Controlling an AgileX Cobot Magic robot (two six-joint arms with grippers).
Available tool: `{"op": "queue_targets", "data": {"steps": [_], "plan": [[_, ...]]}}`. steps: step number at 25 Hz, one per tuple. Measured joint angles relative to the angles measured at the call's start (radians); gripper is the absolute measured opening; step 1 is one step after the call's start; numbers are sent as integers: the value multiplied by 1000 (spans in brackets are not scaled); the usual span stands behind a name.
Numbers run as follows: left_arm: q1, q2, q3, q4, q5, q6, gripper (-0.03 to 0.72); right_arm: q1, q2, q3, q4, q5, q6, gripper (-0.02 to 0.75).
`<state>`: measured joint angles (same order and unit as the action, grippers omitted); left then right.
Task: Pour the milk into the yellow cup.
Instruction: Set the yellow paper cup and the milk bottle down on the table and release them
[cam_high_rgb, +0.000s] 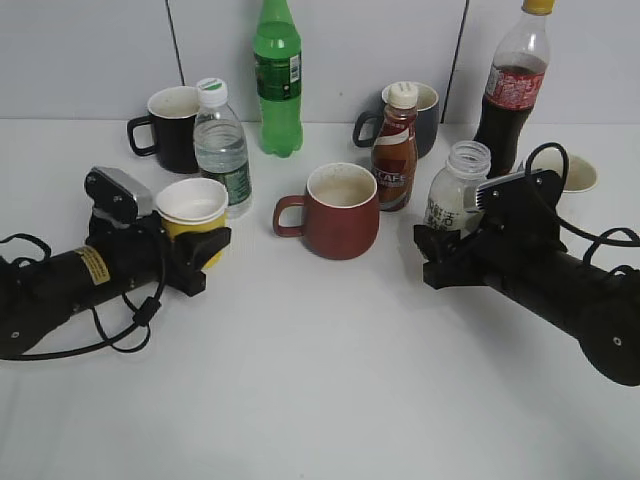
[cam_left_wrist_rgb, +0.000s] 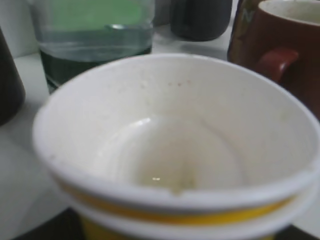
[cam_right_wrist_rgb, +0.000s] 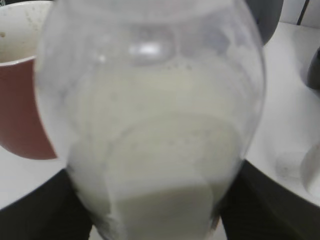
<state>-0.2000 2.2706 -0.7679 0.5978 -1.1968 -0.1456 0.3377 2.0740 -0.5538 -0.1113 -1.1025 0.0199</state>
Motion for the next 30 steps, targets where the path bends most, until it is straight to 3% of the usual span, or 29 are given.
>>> {"op": "queue_targets", "data": {"steps": [7, 14, 30], "plan": [[-2, 9, -3, 31, 4, -11, 356, 0, 1, 0, 0, -27, 2, 483], [-2, 10, 5, 35, 40, -11, 569, 0, 1, 0, 0, -33, 2, 483], [-2, -116, 177, -27, 43, -12, 587, 0, 15, -46, 0, 35, 2, 483]]}}
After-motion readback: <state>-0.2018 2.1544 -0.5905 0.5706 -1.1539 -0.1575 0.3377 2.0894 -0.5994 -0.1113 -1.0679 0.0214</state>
